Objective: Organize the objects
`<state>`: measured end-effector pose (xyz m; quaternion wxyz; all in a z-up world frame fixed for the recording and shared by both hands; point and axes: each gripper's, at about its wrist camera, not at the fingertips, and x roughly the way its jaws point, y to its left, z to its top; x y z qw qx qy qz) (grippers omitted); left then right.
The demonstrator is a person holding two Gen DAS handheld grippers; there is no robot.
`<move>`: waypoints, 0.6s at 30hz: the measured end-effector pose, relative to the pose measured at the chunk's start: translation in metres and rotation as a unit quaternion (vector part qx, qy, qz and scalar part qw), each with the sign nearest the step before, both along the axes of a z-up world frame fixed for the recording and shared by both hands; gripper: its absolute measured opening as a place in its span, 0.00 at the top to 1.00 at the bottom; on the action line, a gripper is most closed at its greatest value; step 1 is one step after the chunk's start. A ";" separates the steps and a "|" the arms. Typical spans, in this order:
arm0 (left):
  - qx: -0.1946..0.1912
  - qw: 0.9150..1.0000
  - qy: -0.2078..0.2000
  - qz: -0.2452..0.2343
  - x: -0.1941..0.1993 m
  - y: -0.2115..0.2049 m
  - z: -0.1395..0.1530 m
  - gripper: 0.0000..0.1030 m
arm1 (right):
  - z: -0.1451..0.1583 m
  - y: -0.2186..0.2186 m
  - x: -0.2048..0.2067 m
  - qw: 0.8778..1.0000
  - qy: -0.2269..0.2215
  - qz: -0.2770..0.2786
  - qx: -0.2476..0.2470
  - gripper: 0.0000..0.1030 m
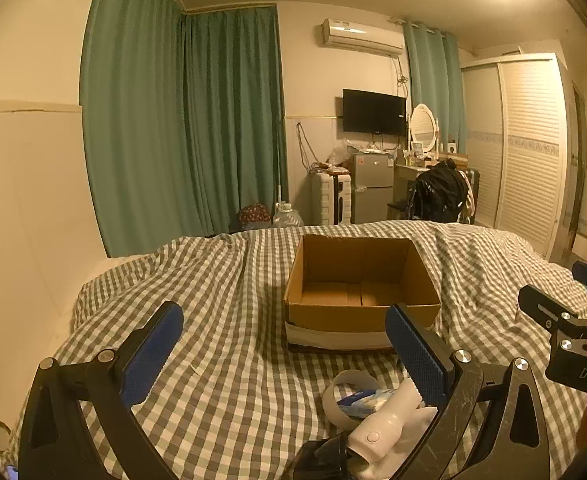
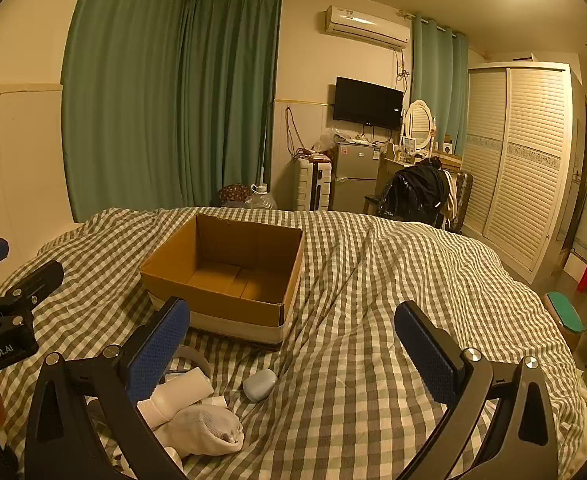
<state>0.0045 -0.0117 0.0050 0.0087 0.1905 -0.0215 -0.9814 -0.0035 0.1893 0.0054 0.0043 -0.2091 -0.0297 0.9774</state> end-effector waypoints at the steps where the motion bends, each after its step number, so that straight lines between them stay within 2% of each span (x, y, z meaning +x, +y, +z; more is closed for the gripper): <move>1: 0.001 1.000 -0.001 0.001 -0.001 0.000 0.000 0.00 | 0.000 0.000 0.000 1.000 -0.001 0.001 0.000 0.00; 18: -0.005 1.000 -0.009 0.011 -0.001 -0.001 -0.004 0.00 | 0.000 -0.004 -0.001 1.000 -0.005 0.004 0.004 0.00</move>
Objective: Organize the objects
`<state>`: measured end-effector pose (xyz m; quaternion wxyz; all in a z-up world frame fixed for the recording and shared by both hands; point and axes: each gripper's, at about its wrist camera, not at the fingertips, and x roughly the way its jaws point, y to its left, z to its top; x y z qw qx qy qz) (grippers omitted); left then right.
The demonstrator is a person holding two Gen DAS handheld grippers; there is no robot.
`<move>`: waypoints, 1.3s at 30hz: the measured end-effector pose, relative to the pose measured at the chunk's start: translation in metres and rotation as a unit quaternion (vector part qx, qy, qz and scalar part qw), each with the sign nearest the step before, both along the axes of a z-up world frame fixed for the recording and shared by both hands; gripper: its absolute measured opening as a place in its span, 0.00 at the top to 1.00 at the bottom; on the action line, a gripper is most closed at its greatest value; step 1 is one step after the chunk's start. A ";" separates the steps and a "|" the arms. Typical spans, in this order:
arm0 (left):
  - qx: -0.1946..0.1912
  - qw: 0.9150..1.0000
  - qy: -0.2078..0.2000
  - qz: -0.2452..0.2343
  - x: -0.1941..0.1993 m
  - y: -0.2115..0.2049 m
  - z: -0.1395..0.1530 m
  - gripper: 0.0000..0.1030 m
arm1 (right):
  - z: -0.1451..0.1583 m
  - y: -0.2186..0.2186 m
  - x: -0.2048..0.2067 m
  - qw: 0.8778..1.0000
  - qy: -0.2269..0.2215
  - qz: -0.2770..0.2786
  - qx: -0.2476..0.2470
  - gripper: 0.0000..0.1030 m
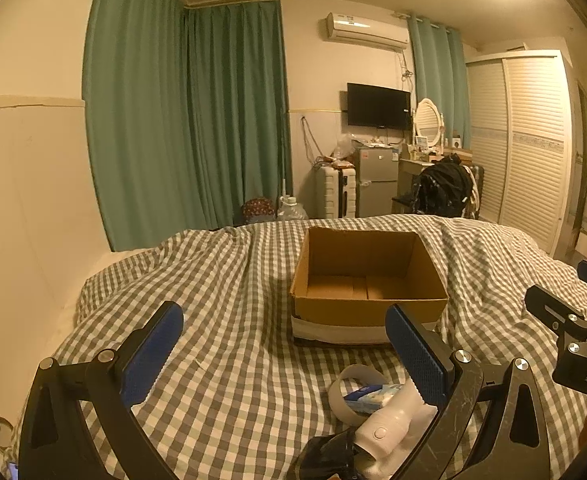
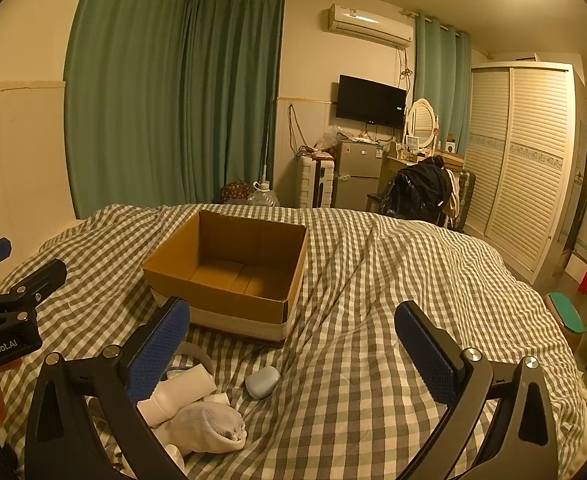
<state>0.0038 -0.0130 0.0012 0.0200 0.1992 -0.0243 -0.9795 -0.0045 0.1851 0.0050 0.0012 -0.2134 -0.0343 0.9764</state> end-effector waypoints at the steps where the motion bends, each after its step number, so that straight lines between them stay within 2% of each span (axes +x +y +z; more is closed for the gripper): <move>1: 0.000 1.000 -0.001 0.000 0.000 -0.001 0.000 0.00 | 0.001 0.000 0.000 1.000 0.000 0.000 0.000 0.00; 29: -0.010 1.000 0.006 -0.002 0.003 0.003 -0.001 0.00 | -0.003 -0.003 0.000 1.000 -0.001 0.002 0.000 0.00; 39: -0.004 1.000 -0.003 -0.006 0.001 0.002 0.000 0.00 | -0.003 -0.006 0.001 1.000 -0.003 0.007 0.000 0.00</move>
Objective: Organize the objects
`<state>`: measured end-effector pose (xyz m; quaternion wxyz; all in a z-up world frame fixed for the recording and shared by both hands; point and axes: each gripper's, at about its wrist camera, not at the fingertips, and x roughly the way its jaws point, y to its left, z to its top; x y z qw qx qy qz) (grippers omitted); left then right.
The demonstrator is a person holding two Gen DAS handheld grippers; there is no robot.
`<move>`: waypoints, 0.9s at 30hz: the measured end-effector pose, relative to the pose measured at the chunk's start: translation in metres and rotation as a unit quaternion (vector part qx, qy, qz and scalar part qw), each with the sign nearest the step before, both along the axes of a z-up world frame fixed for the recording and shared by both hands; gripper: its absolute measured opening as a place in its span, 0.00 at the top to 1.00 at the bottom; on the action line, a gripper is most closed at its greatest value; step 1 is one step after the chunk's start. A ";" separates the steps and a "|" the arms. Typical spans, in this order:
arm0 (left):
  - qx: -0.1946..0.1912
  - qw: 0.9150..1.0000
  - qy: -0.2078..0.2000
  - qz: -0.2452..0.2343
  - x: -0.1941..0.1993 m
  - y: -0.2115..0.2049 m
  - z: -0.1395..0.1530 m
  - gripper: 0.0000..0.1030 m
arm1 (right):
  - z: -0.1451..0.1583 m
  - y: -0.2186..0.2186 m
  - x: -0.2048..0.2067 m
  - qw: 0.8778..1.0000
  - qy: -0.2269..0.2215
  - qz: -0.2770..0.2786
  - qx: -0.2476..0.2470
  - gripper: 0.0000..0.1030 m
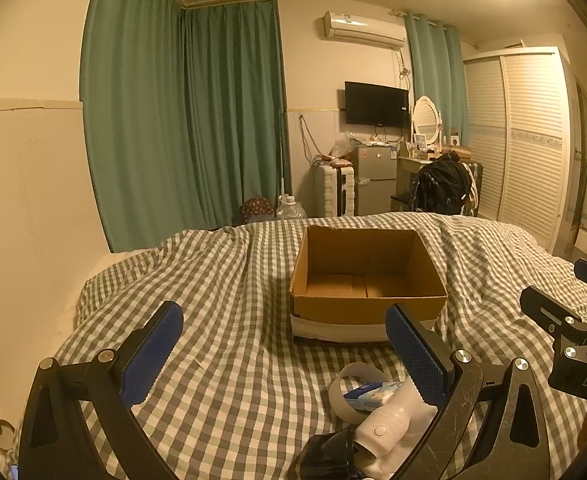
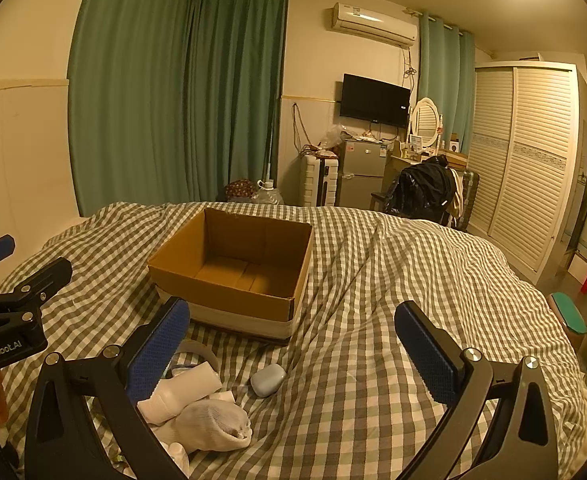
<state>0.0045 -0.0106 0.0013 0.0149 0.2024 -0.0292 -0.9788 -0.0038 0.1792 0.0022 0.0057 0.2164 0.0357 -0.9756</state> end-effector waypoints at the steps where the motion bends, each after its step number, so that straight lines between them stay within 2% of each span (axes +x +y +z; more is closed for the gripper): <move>1: 0.002 1.000 0.000 -0.002 0.000 0.000 0.000 0.00 | 0.000 0.000 0.000 1.000 0.000 0.000 0.000 0.00; 8: -0.004 1.000 -0.003 -0.018 0.001 0.006 0.001 0.00 | 0.001 -0.002 0.001 1.000 -0.001 0.004 0.001 0.00; 20: -0.002 0.999 -0.039 -0.027 0.003 0.004 -0.007 0.00 | 0.005 -0.008 0.010 1.000 -0.010 0.029 0.008 0.00; 27: -0.008 0.994 -0.103 -0.035 0.002 0.002 -0.045 0.00 | -0.020 -0.015 0.003 0.995 -0.079 0.055 0.003 0.01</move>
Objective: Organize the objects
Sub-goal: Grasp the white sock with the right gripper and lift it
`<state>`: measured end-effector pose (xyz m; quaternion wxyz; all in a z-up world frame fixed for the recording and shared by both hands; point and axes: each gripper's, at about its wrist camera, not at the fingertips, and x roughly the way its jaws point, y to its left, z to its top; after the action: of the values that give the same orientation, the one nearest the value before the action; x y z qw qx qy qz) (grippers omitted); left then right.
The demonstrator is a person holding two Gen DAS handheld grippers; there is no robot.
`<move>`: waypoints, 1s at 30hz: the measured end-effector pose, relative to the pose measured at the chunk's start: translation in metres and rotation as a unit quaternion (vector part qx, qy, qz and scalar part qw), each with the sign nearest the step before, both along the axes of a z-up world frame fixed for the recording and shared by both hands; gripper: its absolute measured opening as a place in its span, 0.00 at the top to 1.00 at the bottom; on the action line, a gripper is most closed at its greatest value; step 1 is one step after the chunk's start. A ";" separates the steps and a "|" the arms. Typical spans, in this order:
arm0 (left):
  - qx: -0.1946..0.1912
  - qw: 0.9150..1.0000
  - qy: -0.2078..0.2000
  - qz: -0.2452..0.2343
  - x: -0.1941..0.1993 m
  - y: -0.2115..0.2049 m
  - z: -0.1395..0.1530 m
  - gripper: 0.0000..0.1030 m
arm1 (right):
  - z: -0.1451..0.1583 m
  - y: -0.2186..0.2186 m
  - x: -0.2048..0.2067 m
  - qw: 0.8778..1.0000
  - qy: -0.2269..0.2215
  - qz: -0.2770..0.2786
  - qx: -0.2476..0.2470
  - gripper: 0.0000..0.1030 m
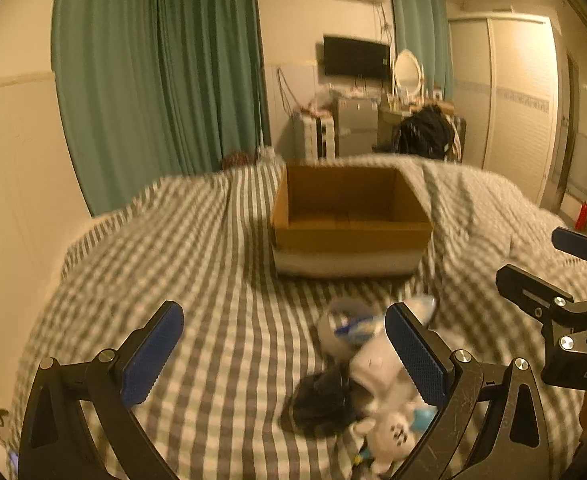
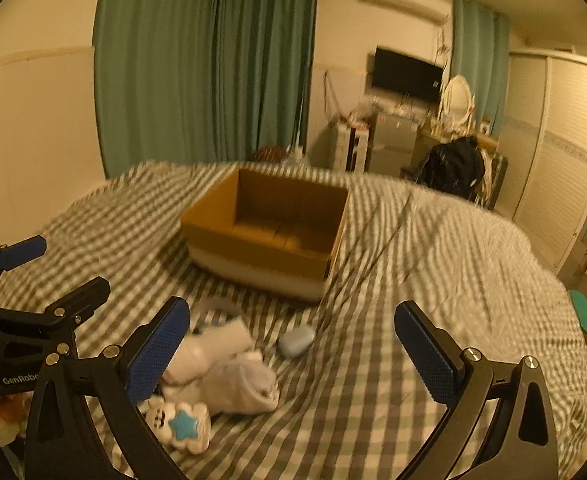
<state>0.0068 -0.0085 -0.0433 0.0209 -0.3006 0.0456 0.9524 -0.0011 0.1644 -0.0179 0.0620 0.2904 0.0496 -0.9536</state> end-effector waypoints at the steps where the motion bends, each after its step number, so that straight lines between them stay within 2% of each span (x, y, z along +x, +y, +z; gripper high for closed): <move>1: 0.000 1.000 -0.010 -0.002 0.000 0.000 -0.007 0.00 | -0.008 -0.001 -0.003 1.000 -0.016 0.005 0.001 0.02; 5: -0.010 0.999 -0.053 -0.006 -0.004 0.003 -0.038 0.01 | -0.041 -0.009 -0.014 0.997 -0.068 0.013 0.020 0.11; 8: -0.013 0.996 -0.088 -0.015 -0.007 0.007 -0.060 0.02 | -0.062 -0.009 -0.024 0.993 -0.113 0.026 0.006 0.19; 13: -0.023 0.993 -0.113 -0.026 -0.010 0.014 -0.075 0.05 | -0.081 -0.012 -0.033 0.987 -0.154 0.040 0.000 0.33; 20: -0.023 0.983 -0.174 -0.055 -0.020 0.021 -0.096 0.18 | -0.096 -0.022 -0.039 0.981 -0.178 0.071 -0.006 0.47; 22: -0.017 0.981 -0.184 -0.061 -0.024 0.023 -0.102 0.26 | -0.098 -0.024 -0.039 0.980 -0.183 0.075 -0.009 0.52; 24: 0.001 0.978 -0.194 -0.071 -0.028 0.022 -0.104 0.40 | -0.097 -0.023 -0.039 0.980 -0.184 0.076 -0.008 0.55; 26: 0.023 0.976 -0.204 -0.079 -0.031 0.019 -0.106 0.48 | -0.096 -0.022 -0.038 0.980 -0.182 0.075 -0.009 0.59; 30: 0.034 0.976 -0.200 -0.076 -0.031 0.016 -0.104 0.49 | -0.092 -0.022 -0.034 0.983 -0.171 0.072 -0.010 0.63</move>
<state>-0.0238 0.0073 -0.1473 0.1122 -0.4794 0.0304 0.8699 -0.0350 0.1428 -0.1099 0.1412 0.4442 0.0492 -0.8834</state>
